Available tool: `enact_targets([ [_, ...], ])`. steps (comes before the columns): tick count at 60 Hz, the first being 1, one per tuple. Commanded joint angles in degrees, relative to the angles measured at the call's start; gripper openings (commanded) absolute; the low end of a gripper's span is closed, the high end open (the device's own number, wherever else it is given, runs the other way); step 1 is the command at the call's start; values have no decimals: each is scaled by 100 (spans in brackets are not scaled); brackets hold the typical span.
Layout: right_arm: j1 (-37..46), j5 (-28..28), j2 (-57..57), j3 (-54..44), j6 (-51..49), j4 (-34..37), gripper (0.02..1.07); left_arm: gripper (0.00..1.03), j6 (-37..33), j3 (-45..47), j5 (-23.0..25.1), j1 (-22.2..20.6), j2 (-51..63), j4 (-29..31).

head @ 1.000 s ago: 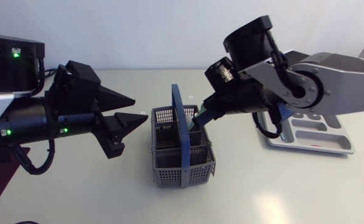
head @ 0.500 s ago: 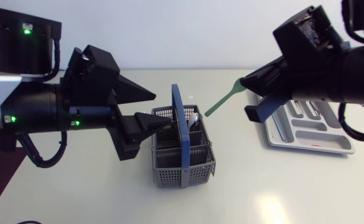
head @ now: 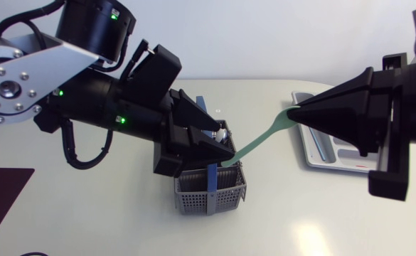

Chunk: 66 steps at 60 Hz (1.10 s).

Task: Sort the cutlery from the basket into the organizer compartments.

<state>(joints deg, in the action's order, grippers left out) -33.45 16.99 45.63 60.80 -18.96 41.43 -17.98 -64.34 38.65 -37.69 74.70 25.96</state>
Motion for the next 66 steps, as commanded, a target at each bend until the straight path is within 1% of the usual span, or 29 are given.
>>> enact_targets([
  [1,93,164,-80,152,-117,85,8,85,31,-308,415,-36,168,226],
  [6,164,428,-80,178,-90,155,8,84,-30,-439,740,-54,238,454],
  [10,208,551,-89,196,-46,164,8,84,-39,-501,828,-142,282,560],
  [14,208,656,-80,205,33,155,8,74,-48,-536,986,-186,318,621],
  [15,208,700,-71,205,50,146,8,72,-48,-536,995,-203,326,630],
  [17,208,753,-63,205,86,146,8,66,-57,-536,1004,-283,326,656],
  [19,208,779,-54,205,121,120,8,61,-66,-536,1013,-309,326,656],
  [20,208,788,-54,205,156,93,8,60,-57,-536,1013,-309,326,656],
  [24,208,849,-19,187,235,5,8,49,-57,-545,1056,-370,361,709],
  [27,199,893,8,187,270,-3,8,44,-66,-563,1056,-388,388,736],
  [28,190,893,8,187,270,-3,8,40,-66,-563,1056,-397,397,736],
  [30,172,893,8,178,314,-56,8,38,-66,-563,1056,-397,405,744],
  [36,155,902,52,205,332,-82,8,35,-101,-563,1056,-432,414,815],
  [40,155,902,60,213,332,-82,8,30,-109,-563,1056,-432,414,815],
  [44,146,902,78,231,332,-82,8,28,-118,-554,1056,-423,414,823],
  [50,146,902,113,249,323,-74,8,16,-127,-563,1118,-414,414,841],
  [52,146,902,122,240,323,-74,8,8,-127,-571,1127,-397,423,841],
  [54,146,902,113,240,323,-74,8,3,-127,-580,1127,-388,423,841],
  [66,172,902,131,205,323,-109,9,3,-206,-598,1127,-432,458,964],
])
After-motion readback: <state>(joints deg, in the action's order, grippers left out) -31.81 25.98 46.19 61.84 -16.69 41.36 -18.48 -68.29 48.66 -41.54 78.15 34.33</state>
